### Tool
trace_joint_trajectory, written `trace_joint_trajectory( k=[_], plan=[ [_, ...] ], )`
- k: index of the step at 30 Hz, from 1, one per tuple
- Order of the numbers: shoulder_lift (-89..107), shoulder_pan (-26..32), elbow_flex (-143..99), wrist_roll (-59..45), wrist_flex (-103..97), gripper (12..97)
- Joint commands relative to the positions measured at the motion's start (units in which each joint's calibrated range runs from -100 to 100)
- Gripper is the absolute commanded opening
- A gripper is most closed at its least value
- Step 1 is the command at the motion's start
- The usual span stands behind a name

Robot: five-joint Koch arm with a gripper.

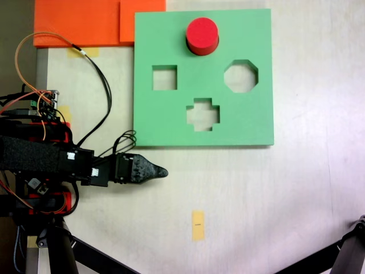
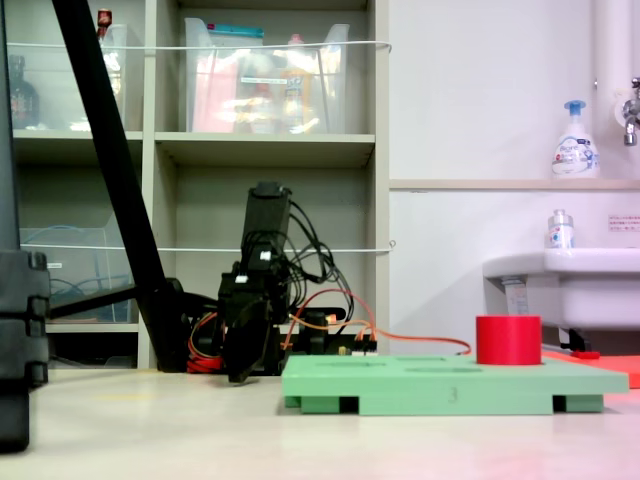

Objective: Put the cylinder block into the corresponding hole

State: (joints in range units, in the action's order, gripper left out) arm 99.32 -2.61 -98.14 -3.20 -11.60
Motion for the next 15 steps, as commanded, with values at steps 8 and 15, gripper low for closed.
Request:
trace_joint_trajectory(
  k=[8,15],
  plan=[
    [0.7,0.8,-1.9,0.0,10.0,45.7],
    [0.7,0.7,-1.9,0.0,9.8,50.1]
  ],
)
